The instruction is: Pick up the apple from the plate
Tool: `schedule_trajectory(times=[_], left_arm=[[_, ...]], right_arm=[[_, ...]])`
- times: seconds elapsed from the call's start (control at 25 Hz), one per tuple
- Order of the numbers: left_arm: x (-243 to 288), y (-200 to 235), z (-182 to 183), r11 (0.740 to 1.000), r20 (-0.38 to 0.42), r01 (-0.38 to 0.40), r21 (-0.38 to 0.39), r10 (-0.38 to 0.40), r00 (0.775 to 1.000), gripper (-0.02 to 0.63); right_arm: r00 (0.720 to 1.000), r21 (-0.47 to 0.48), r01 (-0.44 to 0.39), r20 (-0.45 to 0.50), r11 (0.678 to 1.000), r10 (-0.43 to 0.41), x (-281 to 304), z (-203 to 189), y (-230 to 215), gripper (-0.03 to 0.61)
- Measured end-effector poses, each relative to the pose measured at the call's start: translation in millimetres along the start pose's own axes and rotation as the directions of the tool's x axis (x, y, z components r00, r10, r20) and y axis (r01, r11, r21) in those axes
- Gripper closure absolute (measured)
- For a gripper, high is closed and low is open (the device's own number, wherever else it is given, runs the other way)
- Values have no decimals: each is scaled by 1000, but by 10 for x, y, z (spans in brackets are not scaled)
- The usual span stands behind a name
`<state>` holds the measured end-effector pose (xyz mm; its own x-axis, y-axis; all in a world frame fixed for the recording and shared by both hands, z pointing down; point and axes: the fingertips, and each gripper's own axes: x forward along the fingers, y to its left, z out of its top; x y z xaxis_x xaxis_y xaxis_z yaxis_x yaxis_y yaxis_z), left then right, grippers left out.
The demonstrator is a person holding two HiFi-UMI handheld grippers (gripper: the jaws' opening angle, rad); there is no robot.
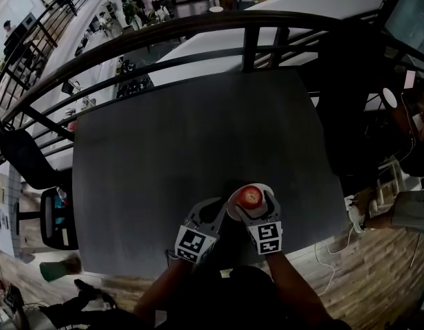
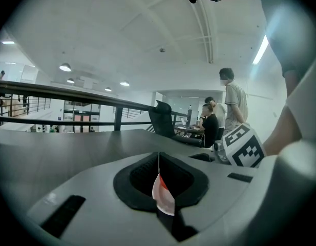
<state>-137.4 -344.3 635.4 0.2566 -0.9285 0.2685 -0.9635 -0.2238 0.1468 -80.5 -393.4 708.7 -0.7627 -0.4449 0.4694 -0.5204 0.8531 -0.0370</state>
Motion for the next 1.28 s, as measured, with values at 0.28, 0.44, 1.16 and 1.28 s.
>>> schedule_trajectory(times=[0.28,0.44,1.16,1.28], left_arm=[[38,86,-67,1000,-22,-12,2,13,1000,586],[27,112,-89,1000,-29,-19,1,19,999,586],[-105,50,8,1000,-9,-3,15,3,1000,587],[-129,30,52,1000,8,2,22,-3,1000,586]], right_arm=[[998,-4,-4,-65,1000,4,176,-114,-41,172],[995,-33,-2,-102,999,-1,197,-163,-40,173],[1000,-88,-7,-20,996,5,-167,208,57,173],[1000,-100,-2,19,995,4,-302,376,99,173]])
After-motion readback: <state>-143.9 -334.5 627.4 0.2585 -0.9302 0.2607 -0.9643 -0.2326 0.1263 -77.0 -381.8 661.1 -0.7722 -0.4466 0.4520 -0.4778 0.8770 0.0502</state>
